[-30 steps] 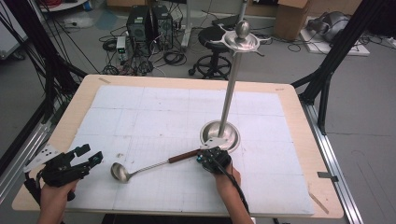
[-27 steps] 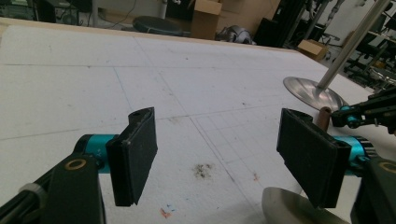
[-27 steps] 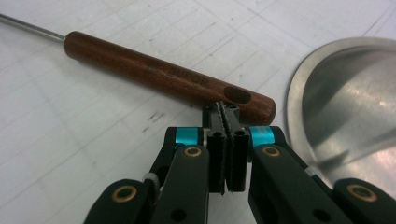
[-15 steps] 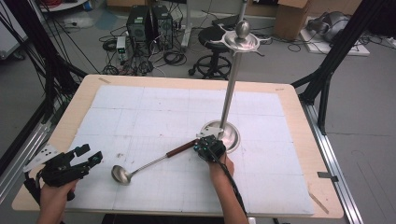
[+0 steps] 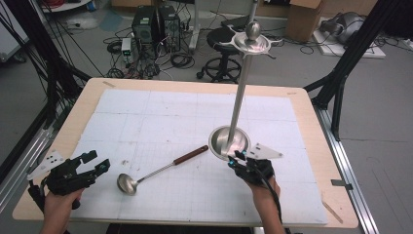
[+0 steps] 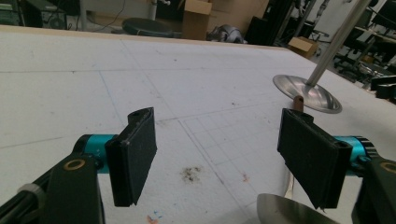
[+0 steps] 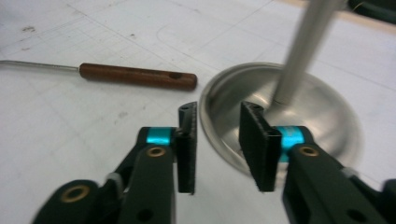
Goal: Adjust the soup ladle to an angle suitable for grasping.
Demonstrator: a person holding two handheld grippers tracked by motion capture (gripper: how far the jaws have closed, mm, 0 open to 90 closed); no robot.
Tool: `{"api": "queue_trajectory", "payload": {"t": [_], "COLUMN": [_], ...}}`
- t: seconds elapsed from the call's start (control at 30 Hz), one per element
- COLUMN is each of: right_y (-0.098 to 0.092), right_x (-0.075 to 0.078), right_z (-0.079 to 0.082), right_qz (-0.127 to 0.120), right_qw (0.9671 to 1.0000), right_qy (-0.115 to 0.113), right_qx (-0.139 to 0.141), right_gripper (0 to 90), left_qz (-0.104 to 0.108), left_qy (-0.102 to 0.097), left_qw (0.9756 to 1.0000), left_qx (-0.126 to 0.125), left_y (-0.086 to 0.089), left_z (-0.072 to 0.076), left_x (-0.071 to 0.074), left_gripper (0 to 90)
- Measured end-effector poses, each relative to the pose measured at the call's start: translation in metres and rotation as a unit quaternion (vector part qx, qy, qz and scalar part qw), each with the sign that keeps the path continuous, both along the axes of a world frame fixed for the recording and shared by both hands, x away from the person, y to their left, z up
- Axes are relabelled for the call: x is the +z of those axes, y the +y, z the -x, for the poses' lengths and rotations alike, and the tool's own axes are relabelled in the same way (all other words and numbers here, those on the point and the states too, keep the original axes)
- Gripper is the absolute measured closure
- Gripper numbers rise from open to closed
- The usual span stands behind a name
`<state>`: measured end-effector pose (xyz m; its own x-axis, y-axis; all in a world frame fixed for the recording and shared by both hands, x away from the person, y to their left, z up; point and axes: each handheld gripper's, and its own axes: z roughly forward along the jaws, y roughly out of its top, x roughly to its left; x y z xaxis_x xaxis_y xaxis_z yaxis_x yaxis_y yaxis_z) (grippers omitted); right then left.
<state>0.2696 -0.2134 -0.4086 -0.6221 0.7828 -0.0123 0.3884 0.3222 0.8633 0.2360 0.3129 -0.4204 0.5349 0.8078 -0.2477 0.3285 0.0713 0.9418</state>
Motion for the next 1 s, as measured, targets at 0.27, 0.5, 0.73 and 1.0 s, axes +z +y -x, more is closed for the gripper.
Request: {"api": "queue_trajectory", "payload": {"t": [0.27, 0.5, 0.73, 1.0], "right_y": [-0.053, -0.079, -0.084, -0.085], "right_x": [0.013, 0.015, 0.015, 0.014], "right_z": [0.043, 0.072, 0.072, 0.071], "right_qz": [-0.065, -0.072, -0.069, -0.063], "right_qw": [0.996, 0.9923, 0.9912, 0.9914], "right_qy": [-0.054, -0.072, -0.07, -0.068], "right_qx": [-0.028, -0.071, -0.09, -0.093], "right_gripper": [20.0, 18.0, 18.1, 18.1], "left_qz": [-0.01, -0.009, -0.013, -0.015], "left_qy": [-0.012, -0.017, -0.015, -0.013], "left_qw": [0.9997, 0.9992, 0.9991, 0.9992], "left_qx": [-0.018, -0.035, -0.037, -0.035], "left_y": [-0.011, -0.014, -0.016, -0.018], "left_z": [0.0, 0.0, 0.0, 0.001], "left_x": [0.003, 0.004, 0.003, 0.003], "left_gripper": [21.9, 20.1, 20.5, 21.0]}}
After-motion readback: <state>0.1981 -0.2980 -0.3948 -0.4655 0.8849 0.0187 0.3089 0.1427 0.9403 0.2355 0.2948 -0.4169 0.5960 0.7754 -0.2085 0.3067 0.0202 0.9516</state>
